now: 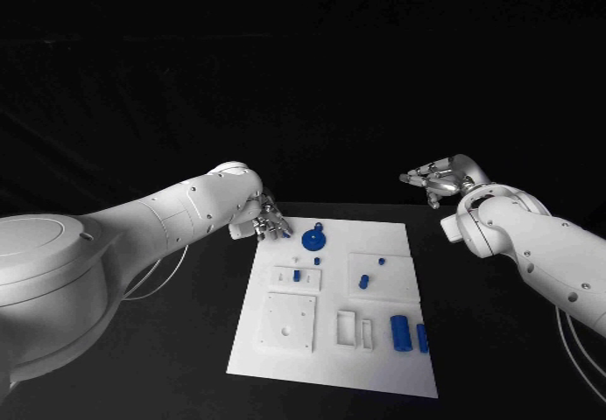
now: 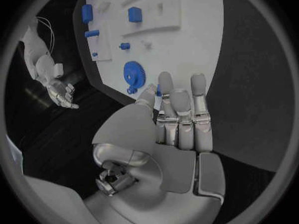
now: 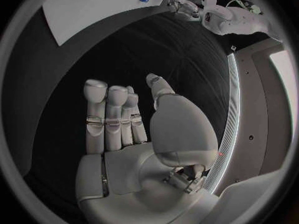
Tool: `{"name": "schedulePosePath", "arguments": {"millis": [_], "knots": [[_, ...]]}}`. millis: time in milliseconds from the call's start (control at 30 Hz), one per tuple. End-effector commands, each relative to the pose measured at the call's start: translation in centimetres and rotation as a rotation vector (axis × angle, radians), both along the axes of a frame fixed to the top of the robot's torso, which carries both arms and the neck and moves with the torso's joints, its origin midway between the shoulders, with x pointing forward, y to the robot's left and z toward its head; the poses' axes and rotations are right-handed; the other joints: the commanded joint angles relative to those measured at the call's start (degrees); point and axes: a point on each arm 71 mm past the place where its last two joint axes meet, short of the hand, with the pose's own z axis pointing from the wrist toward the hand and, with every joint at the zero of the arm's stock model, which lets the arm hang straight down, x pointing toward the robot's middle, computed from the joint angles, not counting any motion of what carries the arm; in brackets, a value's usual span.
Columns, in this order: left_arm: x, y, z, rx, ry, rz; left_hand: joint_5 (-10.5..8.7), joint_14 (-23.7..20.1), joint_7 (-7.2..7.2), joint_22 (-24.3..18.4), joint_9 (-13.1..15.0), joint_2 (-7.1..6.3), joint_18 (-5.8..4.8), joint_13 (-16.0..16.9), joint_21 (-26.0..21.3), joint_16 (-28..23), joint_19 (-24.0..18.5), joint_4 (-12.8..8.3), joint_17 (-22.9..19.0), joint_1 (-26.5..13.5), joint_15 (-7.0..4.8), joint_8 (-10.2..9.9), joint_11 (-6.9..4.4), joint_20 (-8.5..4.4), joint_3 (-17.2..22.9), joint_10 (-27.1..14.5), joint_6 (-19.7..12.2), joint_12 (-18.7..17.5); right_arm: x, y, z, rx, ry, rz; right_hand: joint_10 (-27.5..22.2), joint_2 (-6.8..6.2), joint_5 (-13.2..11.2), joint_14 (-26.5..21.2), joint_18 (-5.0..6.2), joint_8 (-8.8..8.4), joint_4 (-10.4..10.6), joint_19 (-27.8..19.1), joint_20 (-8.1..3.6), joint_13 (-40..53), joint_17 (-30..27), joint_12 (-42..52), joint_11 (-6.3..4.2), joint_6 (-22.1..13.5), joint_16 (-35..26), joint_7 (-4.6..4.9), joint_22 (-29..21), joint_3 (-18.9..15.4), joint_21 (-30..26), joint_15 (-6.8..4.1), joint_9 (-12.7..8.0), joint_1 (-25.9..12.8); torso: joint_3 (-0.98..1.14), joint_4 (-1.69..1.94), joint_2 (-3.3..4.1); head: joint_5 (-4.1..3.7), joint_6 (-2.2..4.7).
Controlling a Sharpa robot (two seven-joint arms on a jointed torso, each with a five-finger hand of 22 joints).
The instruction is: Assemble the parts on the task board
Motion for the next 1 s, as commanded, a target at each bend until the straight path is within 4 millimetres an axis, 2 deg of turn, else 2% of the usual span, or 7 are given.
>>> {"name": "schedulePosePath", "arguments": {"millis": [33, 233, 300, 333, 733, 833, 1000], "knots": [[-0.1, -0.3, -0.1, -0.029, 0.006, 0.004, 1.03, -0.3, -0.31, 1.1, 1.1, 0.87, -0.70, -0.1, 0.1, 0.1, -0.3, -0.8, -0.1, 0.9, -0.30, 1.0, -0.16, -0.30, 0.6, 1.6, 0.1, -0.3, 0.0, 0.2, 0.0, -0.005, 0.005, 0.016, -0.4, 0.21, 0.2, -0.2, 1.09, -0.05, 0.1, 2.2, 0.44, 0.0, 0.0, -0.1, -0.11, -0.3, -0.2, -0.08, 3.9, 0.4, -0.2, -0.05, -0.1, 0.0, 0.03, -0.02, 0.00, 0.05, 0.04], [0.0, -0.3, -0.1, -0.056, -0.001, 0.025, 2.10, -0.3, -0.98, 1.1, 6.2, 1.14, -0.78, -0.1, 0.3, 0.1, -0.5, -3.3, -0.2, 0.4, -0.44, 4.3, -0.36, -0.48, 3.6, 1.5, 0.4, -0.4, 0.0, 0.2, -0.1, -0.006, 0.009, 0.017, -0.4, 0.13, 0.6, -0.2, 1.09, -0.05, 0.1, 2.2, 0.43, 0.0, 0.0, -0.1, -0.12, -0.3, -0.1, -0.08, 3.9, 0.7, -0.1, -0.06, -0.1, -0.1, 0.03, -0.01, -0.02, 0.05, 0.08], [0.0, -0.2, 0.0, -0.070, -0.003, 0.036, -5.00, -0.3, -0.97, 1.1, 7.4, 1.28, -0.78, -0.2, 0.4, 0.1, -0.5, -4.6, -0.2, 0.9, -0.55, 4.6, -0.48, -0.57, 7.9, 1.5, 0.4, -0.6, 0.0, 0.1, -0.1, -0.006, 0.010, 0.017, -0.4, 0.13, 0.6, -0.2, 1.09, -0.05, 0.1, 2.2, 0.43, 0.0, 0.0, -0.1, -0.12, -0.3, -0.1, -0.08, 3.9, 0.7, -0.1, -0.07, -0.1, -0.1, 0.04, 0.02, -0.03, 0.08, 0.04], [0.0, -0.2, 0.0, -0.077, -0.003, 0.042, -5.16, -0.2, -1.24, 1.1, 8.8, -1.37, -0.75, -0.3, 0.7, 0.1, -0.5, -4.8, -0.2, -1.8, -0.54, 4.9, -0.41, -0.55, 14.3, 1.6, 0.5, -0.6, 0.0, 0.1, -0.1, -0.006, 0.011, 0.017, -0.4, 0.11, 0.8, -0.2, 1.09, -0.05, 0.1, 2.2, 0.43, 0.0, 0.0, -0.1, -0.13, -0.3, -0.1, -0.07, 3.9, 0.8, -0.2, -0.07, -0.1, -0.2, 0.03, 0.05, -0.03, 0.08, 0.06], [-1.3, 0.1, 0.7, -0.169, -0.010, 0.086, 1.21, 0.7, -2.02, 1.1, 13.6, -4.85, -0.81, 0.1, 1.6, 0.6, -0.1, -4.8, 0.2, -6.1, -0.93, 6.1, -0.94, -0.92, 21.9, 2.4, 3.5, 0.8, 0.0, -0.4, -0.1, -0.013, 0.016, 0.012, -0.5, 0.01, 1.2, -0.2, 1.07, -0.05, 0.0, 2.2, 0.42, 0.0, 0.0, -0.2, -0.13, -0.3, -0.2, -0.07, 3.9, 1.0, -0.1, -0.07, -0.1, -0.2, 0.03, 0.44, -0.50, 0.03, -0.32], [-2.1, 0.1, 0.9, -0.184, -0.020, 0.078, 6.61, 1.2, -2.25, 1.1, 13.7, -5.52, -0.44, -0.1, 2.0, 0.7, -0.2, -7.3, 0.7, -9.1, -0.68, 5.0, -0.95, -0.60, 24.0, 2.6, 5.3, 1.6, 0.0, -0.6, -0.1, -0.015, 0.017, 0.011, -0.5, 0.01, 1.2, -0.2, 1.07, -0.05, 0.0, 2.2, 0.42, 0.0, 0.0, -0.2, -0.13, -0.3, -0.2, -0.07, 3.9, 1.0, -0.1, -0.07, -0.1, -0.2, 0.04, 0.64, -0.68, -0.03, -0.54], [-3.9, 0.0, 1.1, -0.199, -0.040, 0.060, 8.41, 2.6, -2.52, 1.1, 13.1, -5.20, -0.07, -0.3, 2.5, 0.1, 0.4, -10.0, 1.4, -11.3, -0.75, 3.2, -1.26, -0.53, 24.9, 2.7, 7.5, 3.2, -0.1, -0.8, 0.0, -0.018, 0.016, 0.011, -0.4, -0.02, 1.2, -0.2, 1.07, -0.05, 0.0, 2.2, 0.42, 0.0, 0.0, -0.1, -0.13, -0.3, -0.2, -0.07, 3.9, 1.0, -0.2, -0.07, -0.1, -0.3, 0.01, 0.93, -0.95, -0.02, -0.56]]}}
